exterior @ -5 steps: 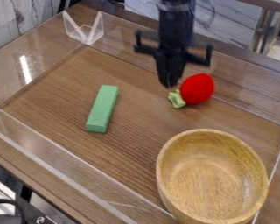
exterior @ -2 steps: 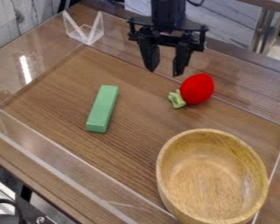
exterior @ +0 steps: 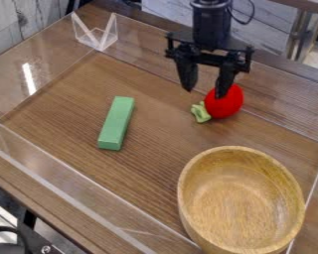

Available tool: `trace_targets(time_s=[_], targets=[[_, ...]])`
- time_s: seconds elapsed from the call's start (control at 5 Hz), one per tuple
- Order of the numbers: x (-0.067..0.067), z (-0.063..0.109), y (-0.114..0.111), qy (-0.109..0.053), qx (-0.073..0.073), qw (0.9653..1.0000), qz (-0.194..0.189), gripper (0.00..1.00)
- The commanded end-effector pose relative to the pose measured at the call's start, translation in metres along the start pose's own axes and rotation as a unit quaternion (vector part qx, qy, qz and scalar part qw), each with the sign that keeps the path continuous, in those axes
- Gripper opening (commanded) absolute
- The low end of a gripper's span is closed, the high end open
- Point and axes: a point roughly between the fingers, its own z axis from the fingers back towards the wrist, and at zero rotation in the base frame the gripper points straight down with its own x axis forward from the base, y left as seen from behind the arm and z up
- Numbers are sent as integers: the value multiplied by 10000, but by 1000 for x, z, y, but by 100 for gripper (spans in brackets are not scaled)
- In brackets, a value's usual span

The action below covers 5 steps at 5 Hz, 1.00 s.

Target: Move the red fruit to the left

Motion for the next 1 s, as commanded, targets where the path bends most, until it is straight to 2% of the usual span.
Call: trace_targets(time_s=[0.0, 0.2, 0.4, 0.8], targets=[[3, 3, 9, -167, 26, 9998, 53, 100], [5, 0, 10, -167, 34, 9998, 85, 0], [7, -2, 10, -168, 40, 9998, 117, 0], [2, 51, 12, -511, -279, 9980, 258, 0]])
